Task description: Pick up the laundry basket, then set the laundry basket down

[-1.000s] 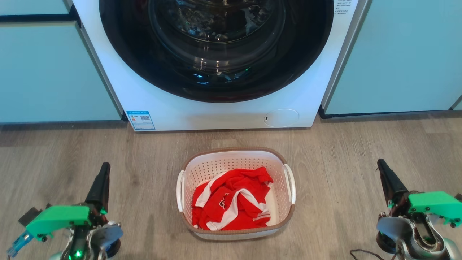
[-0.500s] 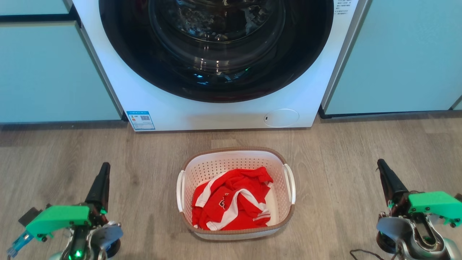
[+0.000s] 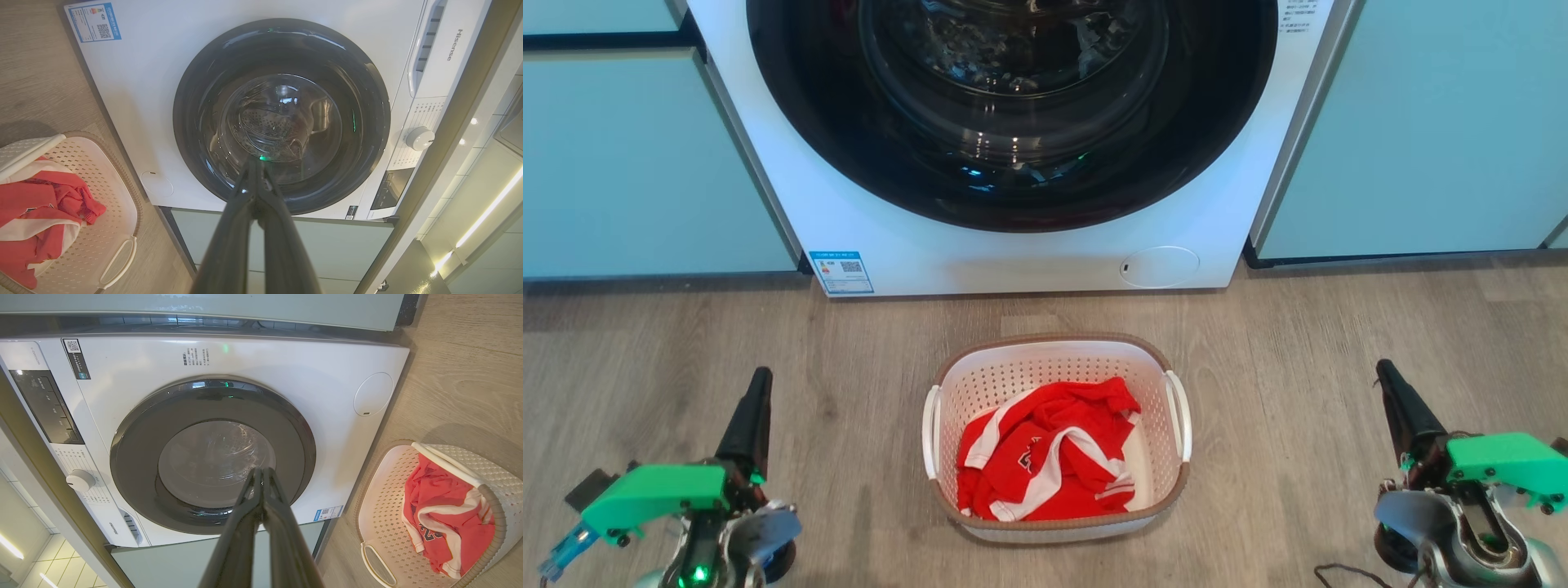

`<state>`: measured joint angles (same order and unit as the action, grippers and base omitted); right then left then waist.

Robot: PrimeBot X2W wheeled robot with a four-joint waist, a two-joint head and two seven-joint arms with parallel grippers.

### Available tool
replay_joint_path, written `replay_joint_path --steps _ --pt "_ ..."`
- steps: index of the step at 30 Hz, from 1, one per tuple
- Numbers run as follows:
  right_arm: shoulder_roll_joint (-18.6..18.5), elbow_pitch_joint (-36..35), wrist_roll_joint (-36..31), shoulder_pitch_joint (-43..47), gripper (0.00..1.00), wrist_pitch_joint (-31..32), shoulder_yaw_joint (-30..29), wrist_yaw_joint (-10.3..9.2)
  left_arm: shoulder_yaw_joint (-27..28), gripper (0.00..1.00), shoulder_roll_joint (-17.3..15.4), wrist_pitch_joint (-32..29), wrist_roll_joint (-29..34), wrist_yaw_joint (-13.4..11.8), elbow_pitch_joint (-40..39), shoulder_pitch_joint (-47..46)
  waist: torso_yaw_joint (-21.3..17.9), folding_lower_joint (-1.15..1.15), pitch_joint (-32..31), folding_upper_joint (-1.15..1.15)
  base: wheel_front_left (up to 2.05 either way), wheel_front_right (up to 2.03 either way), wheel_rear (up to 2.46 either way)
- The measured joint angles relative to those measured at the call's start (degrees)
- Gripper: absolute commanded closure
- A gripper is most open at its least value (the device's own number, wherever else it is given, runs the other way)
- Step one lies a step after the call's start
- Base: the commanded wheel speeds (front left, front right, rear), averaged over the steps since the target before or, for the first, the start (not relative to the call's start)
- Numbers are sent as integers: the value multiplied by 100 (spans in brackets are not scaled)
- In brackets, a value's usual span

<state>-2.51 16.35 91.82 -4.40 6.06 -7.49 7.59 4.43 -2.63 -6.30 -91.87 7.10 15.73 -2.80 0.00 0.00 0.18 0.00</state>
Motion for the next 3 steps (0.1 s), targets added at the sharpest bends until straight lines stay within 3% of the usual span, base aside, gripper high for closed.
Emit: replay_joint_path --steps 3 --pt "0 0 1 0 100 0 0 0 0 100 0 0 0 0 0 0 0 0 0 0 0 0 0"
